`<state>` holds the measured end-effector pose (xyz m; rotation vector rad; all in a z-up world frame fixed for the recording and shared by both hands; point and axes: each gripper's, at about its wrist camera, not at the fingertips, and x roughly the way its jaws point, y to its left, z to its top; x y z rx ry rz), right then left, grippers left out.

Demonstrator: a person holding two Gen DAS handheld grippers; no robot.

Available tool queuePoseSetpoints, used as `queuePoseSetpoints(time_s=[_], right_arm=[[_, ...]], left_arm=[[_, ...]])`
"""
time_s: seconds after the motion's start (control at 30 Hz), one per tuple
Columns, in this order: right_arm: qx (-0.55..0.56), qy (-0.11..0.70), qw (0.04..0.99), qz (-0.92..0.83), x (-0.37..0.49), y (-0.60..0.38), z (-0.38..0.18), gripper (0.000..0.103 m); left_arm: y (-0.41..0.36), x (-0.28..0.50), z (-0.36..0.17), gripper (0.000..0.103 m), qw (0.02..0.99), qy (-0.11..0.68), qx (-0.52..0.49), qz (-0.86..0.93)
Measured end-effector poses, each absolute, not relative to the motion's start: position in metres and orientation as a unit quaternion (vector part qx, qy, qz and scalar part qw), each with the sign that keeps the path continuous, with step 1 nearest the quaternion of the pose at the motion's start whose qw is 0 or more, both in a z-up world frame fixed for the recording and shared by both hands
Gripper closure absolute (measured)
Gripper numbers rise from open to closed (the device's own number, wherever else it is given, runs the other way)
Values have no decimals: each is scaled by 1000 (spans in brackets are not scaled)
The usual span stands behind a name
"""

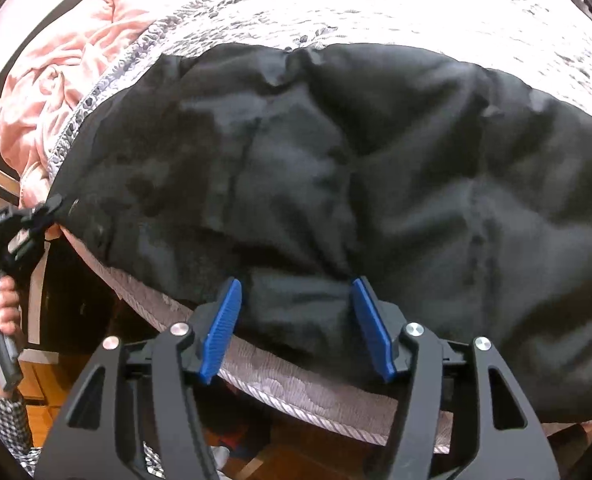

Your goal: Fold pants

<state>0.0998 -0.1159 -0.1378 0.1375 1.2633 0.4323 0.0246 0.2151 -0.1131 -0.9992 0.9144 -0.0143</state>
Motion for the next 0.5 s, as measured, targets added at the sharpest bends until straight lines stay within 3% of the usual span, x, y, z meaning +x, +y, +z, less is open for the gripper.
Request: queuePoseSetpoints(time_s=[0.2, 0.3, 0.37, 0.43, 0.5], right_arm=[[51, 591, 782, 191, 103, -111, -142, 44], [51, 590, 782, 193, 103, -111, -141, 44], [58, 591, 781, 195, 104, -113, -142, 44], [64, 591, 780, 195, 105, -113, -142, 42], [58, 590, 782, 194, 105, -112, -142, 41]], left_arm=[[227, 37, -175, 93, 735, 471, -488, 12], [238, 37, -171, 81, 716, 469, -517, 2], [248, 37, -161, 63, 723, 461, -514, -1], [259, 38, -153, 56, 726, 456, -515, 6], [269, 39, -149, 56, 729, 454, -512, 22]])
